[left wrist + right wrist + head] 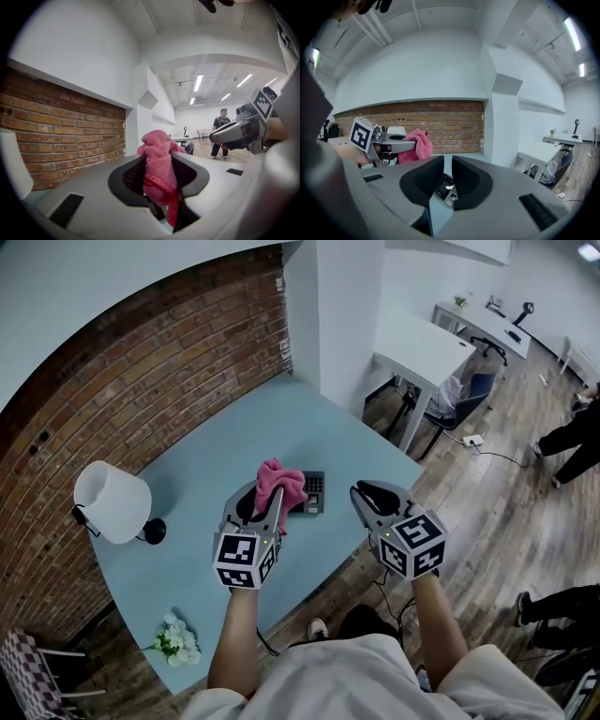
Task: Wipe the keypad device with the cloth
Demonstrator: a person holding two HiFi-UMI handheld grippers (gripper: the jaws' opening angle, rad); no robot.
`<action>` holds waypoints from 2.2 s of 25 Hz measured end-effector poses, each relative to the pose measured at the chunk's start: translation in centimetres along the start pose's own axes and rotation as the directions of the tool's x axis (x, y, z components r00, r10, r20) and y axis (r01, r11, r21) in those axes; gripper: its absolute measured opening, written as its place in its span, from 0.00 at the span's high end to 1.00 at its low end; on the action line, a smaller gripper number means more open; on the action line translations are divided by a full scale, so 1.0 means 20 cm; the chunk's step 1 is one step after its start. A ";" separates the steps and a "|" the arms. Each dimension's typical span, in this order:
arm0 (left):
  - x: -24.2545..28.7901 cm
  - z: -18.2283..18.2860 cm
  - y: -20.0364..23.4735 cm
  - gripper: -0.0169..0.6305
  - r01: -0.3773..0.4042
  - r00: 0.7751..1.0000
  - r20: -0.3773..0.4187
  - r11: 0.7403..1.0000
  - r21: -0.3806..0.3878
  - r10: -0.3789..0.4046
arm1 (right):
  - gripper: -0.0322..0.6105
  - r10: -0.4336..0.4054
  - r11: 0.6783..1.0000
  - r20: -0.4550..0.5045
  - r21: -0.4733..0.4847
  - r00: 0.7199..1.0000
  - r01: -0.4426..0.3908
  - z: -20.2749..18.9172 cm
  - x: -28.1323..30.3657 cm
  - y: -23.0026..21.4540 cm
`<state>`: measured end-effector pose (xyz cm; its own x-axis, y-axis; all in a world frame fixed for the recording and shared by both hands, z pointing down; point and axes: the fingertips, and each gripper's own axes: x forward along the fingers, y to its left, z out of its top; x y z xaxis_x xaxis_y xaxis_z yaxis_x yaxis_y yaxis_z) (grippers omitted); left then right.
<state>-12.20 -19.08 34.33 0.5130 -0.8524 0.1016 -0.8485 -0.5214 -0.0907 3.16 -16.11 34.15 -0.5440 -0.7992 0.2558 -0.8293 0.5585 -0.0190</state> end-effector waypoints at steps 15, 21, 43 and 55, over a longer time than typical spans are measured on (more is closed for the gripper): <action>0.41 -0.40 0.26 0.73 -0.054 0.988 -0.151 0.994 -0.094 0.039 | 0.79 0.136 0.989 -0.222 -0.026 0.966 -0.145 -0.39 0.58 -0.14; 0.56 -0.59 0.35 0.73 -0.070 0.974 -0.222 0.990 -0.125 0.040 | 0.79 0.167 0.984 -0.286 -0.015 0.943 -0.179 -0.52 0.84 -0.20; 0.70 -1.12 0.34 0.72 -0.070 0.904 -0.427 0.994 -0.083 0.028 | 0.83 0.205 0.950 -0.440 -0.128 0.874 -0.287 -0.91 1.14 -0.24; 0.57 -1.35 0.20 0.72 -0.045 0.855 -0.519 0.994 -0.097 -0.012 | 0.83 0.201 0.946 -0.454 -0.141 0.868 -0.293 -0.92 1.13 -0.25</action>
<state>-13.31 -29.82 61.77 0.3812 -0.7019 0.6017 -0.8792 -0.4765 0.0012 -2.69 -32.88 57.79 -0.5806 -0.4804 0.6574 -0.6070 0.7935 0.0438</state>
